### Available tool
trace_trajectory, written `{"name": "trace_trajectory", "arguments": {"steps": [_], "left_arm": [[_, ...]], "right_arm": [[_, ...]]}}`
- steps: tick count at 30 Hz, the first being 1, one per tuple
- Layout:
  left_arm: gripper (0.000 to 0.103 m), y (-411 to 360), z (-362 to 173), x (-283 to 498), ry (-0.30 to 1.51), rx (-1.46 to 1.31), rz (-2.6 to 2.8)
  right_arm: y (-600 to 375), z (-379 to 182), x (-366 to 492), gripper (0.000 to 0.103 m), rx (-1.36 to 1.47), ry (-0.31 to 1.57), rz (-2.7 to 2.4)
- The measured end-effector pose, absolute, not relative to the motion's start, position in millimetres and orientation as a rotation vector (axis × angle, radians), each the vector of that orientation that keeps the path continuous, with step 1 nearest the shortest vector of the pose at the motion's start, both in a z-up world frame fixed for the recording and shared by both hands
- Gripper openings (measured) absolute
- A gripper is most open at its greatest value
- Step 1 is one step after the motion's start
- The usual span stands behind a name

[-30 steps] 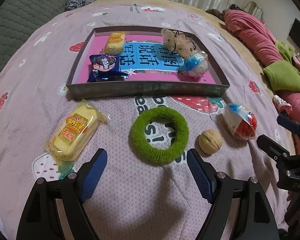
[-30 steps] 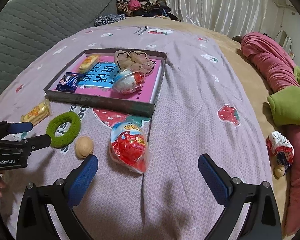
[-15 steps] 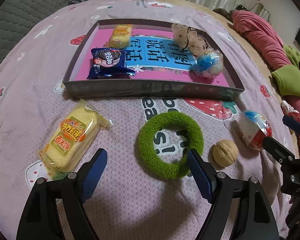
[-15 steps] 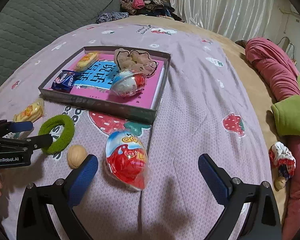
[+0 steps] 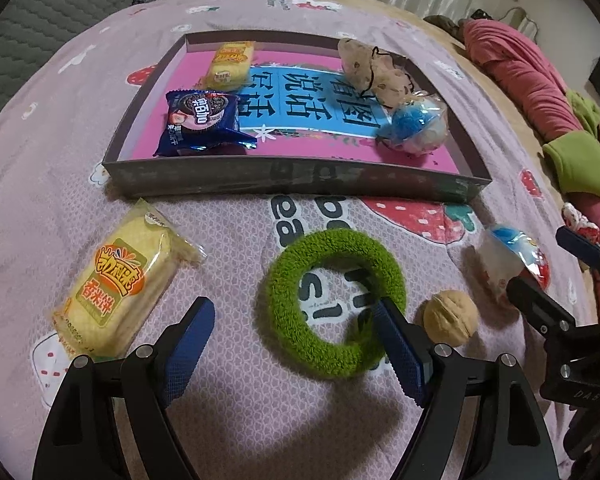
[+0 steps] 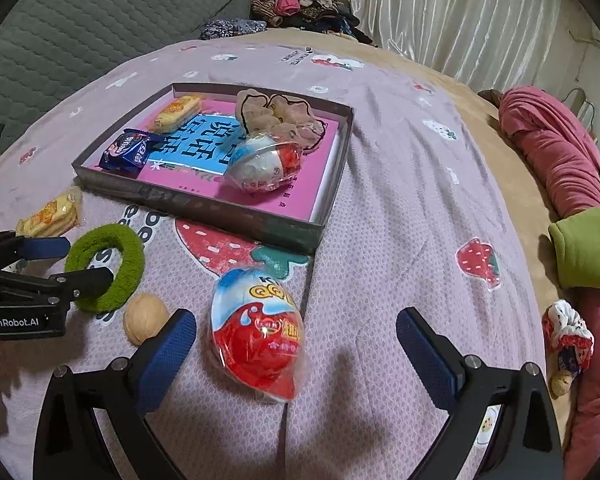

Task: Organize objects
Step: 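Move left tool to green fuzzy ring while right tool approaches red Kinder egg, then close left tool on green ring while right tool closes on Kinder egg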

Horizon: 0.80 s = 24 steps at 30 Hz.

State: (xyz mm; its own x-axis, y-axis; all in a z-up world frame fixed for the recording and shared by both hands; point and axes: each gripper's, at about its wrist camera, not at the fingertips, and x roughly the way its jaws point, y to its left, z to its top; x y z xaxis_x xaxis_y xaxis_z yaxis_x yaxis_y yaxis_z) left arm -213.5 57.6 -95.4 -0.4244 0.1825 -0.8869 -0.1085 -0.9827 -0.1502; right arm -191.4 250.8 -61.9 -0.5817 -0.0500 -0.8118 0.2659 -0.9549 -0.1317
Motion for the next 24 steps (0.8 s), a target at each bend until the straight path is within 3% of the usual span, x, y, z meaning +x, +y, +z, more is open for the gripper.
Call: {"name": "trace_trajectory", "arguments": {"steps": [7,11,16,24], "left_arm": [[0.081,65,-101,-219,-0.053,-1.591,2.529],[0.076,66,-103,-220,-0.043,-1.595,2.539],[0.059,66,-102,-220,-0.039,-1.596,2.538],[0.016,67,-103,-221,-0.067,-1.583,2.495]], "right_arm": [[244,-70,-193,0.088,1.335,0.427,-2.608],[243,-74,-194,0.074,1.336,0.397,-2.592],[238,-80,-192,0.053,1.336,0.431,-2.579],[237,-77,-188,0.053,1.315,0.371,-2.560]]}}
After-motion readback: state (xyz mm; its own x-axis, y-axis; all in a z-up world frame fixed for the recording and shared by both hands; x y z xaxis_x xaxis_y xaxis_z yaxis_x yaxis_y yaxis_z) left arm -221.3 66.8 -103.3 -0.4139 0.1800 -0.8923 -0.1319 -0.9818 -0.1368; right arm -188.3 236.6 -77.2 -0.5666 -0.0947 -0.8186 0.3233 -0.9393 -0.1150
